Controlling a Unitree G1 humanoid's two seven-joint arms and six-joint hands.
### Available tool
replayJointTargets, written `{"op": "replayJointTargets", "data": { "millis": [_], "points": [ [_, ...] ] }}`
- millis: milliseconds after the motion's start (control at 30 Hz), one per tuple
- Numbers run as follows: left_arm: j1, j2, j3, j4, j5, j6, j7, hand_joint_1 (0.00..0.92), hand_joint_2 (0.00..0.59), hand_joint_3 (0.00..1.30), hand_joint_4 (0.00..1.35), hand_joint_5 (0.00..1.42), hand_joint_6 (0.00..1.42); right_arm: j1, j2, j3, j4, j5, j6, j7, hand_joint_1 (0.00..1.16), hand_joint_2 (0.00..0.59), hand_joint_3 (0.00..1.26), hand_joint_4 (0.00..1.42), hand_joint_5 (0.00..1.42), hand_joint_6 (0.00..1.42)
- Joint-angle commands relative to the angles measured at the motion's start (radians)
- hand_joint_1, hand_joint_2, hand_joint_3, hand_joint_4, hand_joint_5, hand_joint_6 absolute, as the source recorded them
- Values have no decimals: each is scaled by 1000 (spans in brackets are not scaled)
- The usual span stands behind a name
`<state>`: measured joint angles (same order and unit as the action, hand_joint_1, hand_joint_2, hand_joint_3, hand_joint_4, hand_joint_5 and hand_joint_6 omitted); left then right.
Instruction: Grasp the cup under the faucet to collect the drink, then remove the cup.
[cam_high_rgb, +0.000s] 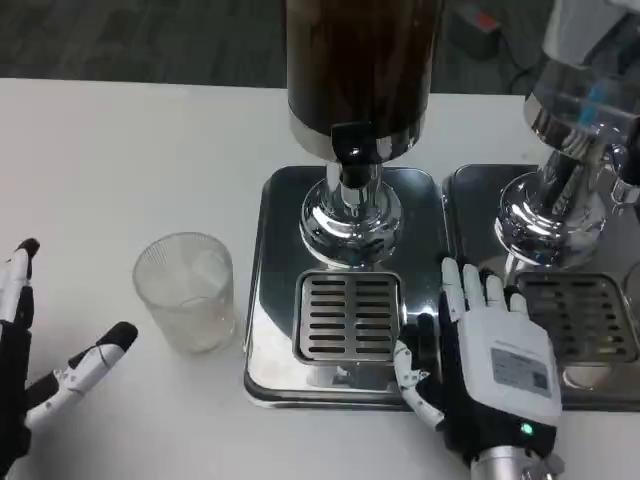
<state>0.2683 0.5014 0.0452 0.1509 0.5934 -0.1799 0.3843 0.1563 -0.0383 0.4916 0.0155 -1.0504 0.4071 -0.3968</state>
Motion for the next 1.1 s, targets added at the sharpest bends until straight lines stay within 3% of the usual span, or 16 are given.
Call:
{"op": "replayJointTargets", "data": {
  "millis": [33,200,367,633,867,1100],
  "points": [
    [-67,17,18,106,-95,-94,-46,0,59,0,0,0,0,-15,21,-6,25,18,12,-26,279,508,0,0,0,0],
    [-161,15,20,291,-212,-217,-115,0,3,0,0,0,0,-22,19,-16,22,27,19,-22,284,508,0,0,0,0],
    [-233,32,-15,432,-190,-321,-115,0,0,0,0,0,0,-30,5,-22,14,29,16,-1,288,508,0,0,0,0],
    [-315,41,-70,541,-166,-395,-110,0,0,0,0,0,0,-35,-6,-25,3,35,21,25,292,508,1,0,0,0],
    [-407,8,-115,671,-178,-491,-93,0,0,0,0,0,0,-41,-8,-30,-2,39,33,25,295,508,8,0,0,0],
    [-461,-20,-150,729,-171,-507,-95,0,0,0,0,0,0,-41,-11,-31,-5,44,35,30,301,516,16,0,0,0]
  ]
}}
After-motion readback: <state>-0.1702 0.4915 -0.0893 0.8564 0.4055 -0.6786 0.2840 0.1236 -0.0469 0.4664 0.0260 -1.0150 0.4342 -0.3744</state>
